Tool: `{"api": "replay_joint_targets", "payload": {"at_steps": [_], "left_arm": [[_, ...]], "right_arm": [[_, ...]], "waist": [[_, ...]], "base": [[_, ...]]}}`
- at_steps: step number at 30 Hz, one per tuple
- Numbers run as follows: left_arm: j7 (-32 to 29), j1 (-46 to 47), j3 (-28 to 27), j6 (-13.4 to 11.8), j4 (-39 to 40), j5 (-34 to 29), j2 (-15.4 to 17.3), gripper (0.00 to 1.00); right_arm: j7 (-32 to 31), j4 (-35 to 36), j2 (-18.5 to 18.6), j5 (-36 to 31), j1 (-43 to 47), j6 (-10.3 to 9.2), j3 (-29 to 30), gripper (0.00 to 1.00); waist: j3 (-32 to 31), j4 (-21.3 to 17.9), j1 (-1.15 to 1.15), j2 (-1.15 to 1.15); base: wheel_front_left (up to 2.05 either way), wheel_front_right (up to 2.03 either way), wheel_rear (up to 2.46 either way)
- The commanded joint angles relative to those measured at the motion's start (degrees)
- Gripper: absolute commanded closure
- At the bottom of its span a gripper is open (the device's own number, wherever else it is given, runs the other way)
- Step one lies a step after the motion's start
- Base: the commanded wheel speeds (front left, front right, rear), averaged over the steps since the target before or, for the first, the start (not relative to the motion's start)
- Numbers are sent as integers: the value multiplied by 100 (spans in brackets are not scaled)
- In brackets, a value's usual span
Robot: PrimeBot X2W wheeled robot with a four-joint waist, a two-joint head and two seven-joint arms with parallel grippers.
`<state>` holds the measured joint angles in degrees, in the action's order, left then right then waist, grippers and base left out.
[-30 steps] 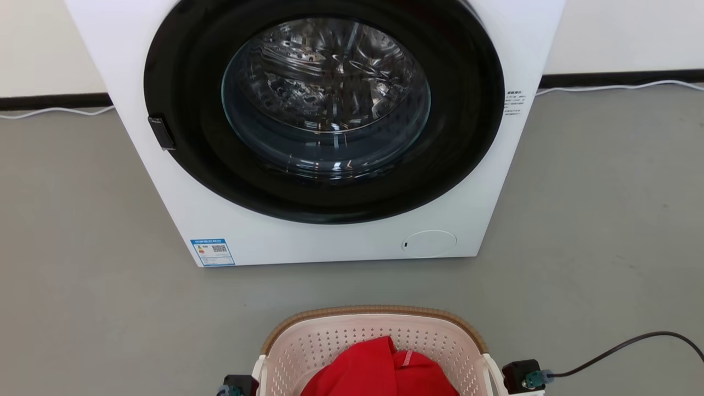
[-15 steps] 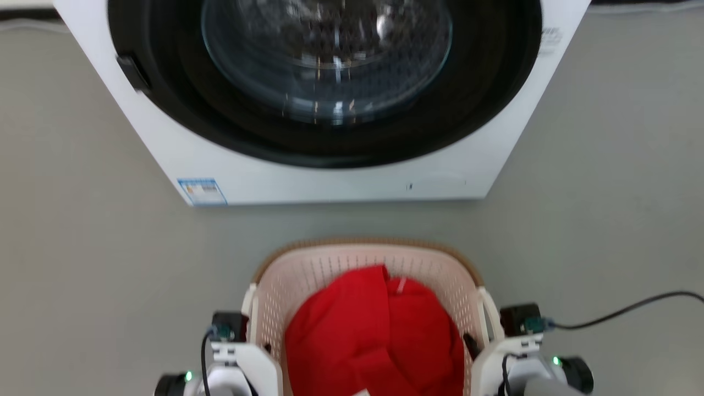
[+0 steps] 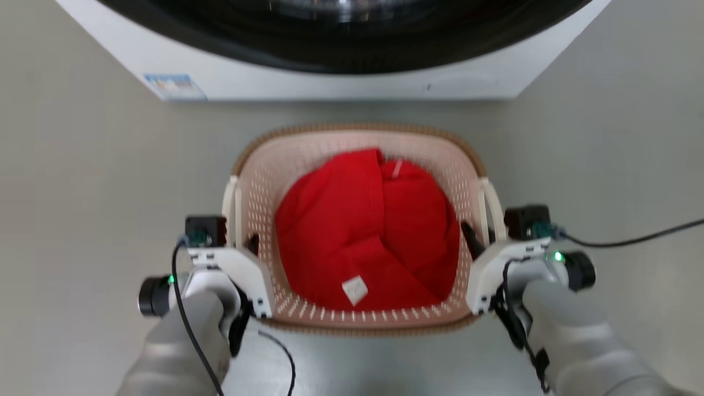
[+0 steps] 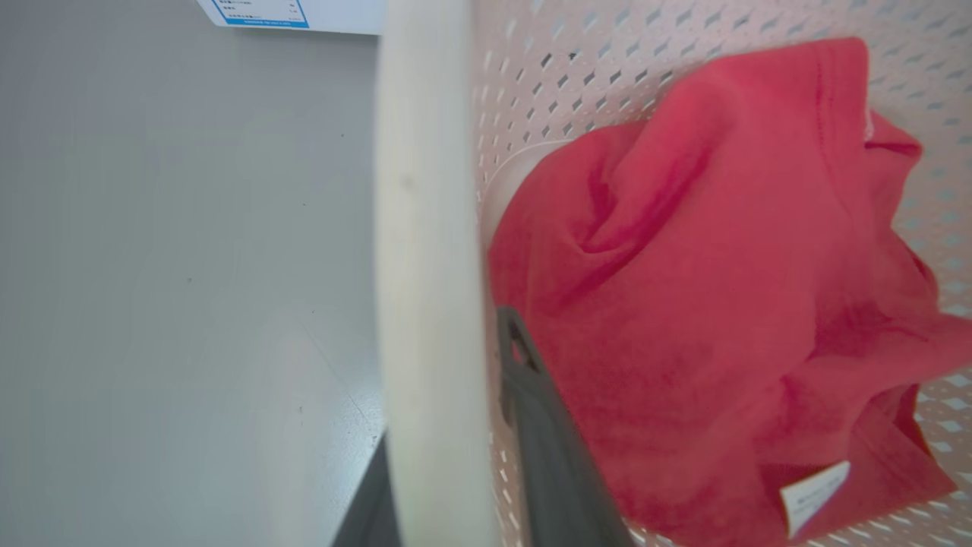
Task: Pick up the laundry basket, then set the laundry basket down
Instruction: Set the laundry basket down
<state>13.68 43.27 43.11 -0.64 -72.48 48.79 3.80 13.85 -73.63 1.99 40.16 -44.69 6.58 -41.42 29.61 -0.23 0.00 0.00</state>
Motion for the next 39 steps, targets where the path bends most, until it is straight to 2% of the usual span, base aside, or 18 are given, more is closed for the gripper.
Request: {"api": "replay_joint_targets", "payload": {"at_steps": [1,7,11,18,32,36,39], "left_arm": [[91,228,-150,-95,-3,-5,394,100],[127,575,-272,-188,160,-70,482,100],[129,722,-503,-366,547,-188,581,100],[130,774,-895,-513,1048,-513,594,100],[131,790,-1689,-408,1518,-1288,452,100],[131,814,-1844,-333,1496,-1498,412,100],[131,839,-1935,-275,1461,-1646,373,100]], "right_arm": [[95,-30,88,-170,102,91,-84,100],[112,-32,103,-694,-156,91,441,100],[113,-9,103,-1090,-334,91,848,100],[114,372,140,-1881,-422,91,1758,100],[115,1188,107,-3611,-249,91,3426,100],[115,1252,94,-3882,-224,91,3687,100],[115,1289,91,-3824,-176,91,3704,100]], "waist": [[394,72,0,0],[842,175,0,0],[1106,221,0,0],[1538,279,0,0],[2018,388,0,0],[2079,380,0,0],[2102,382,0,0]], "base": [[0,0,0],[0,0,0],[0,0,0],[0,0,0],[0,0,0],[0,0,0],[0,0,0]]}}
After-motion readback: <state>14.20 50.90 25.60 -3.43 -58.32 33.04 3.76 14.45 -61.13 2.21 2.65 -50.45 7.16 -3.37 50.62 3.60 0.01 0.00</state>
